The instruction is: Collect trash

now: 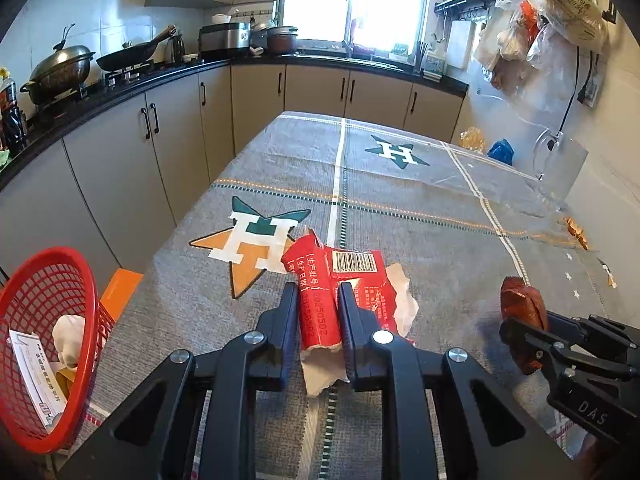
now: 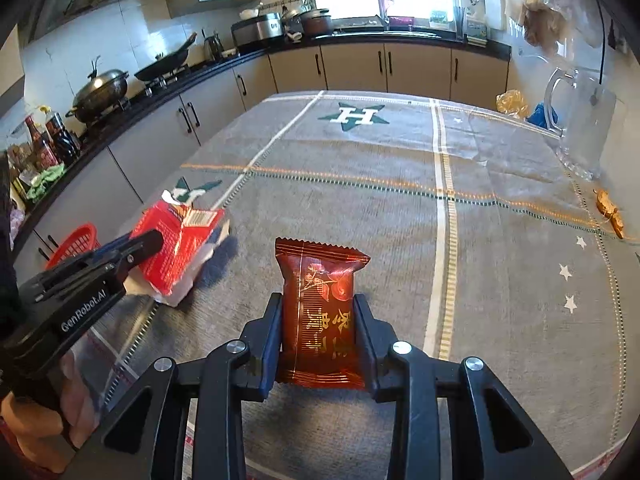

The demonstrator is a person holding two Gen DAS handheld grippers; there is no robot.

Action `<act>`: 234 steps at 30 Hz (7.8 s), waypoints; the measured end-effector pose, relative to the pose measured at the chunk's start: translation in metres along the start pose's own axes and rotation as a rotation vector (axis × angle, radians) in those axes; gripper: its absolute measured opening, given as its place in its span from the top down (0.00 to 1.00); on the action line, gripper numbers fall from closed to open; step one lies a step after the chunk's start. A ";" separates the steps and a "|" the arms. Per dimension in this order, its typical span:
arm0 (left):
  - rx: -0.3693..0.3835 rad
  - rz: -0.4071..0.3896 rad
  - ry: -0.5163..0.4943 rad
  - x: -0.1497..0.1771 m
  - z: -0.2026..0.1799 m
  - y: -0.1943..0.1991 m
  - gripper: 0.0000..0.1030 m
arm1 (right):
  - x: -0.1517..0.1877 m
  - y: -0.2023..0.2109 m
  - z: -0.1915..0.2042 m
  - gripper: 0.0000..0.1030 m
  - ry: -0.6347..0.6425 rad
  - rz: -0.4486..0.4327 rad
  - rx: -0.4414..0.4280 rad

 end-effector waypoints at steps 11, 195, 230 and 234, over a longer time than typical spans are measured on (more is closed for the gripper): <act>0.009 0.060 -0.022 0.007 -0.007 -0.011 0.80 | -0.002 0.004 0.001 0.64 -0.018 -0.007 -0.024; -0.427 -0.304 0.061 0.158 0.071 0.222 0.00 | 0.138 0.173 0.084 0.00 0.152 -0.303 0.133; -0.444 -0.283 0.064 0.162 0.079 0.215 0.00 | 0.143 0.155 0.092 0.00 0.170 -0.249 0.123; -0.447 -0.284 0.062 0.163 0.081 0.215 0.00 | 0.143 0.155 0.092 0.00 0.171 -0.247 0.124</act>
Point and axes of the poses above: each gripper's, at about its wrist camera, not at the fingertips, and y roughly against the way its jaws point, z to its left, x to its underside, the point moved 9 cm from there along -y, roughly the way its jaws point, and after that the axes turned 7 degrees about z, right-handed, at the moved point
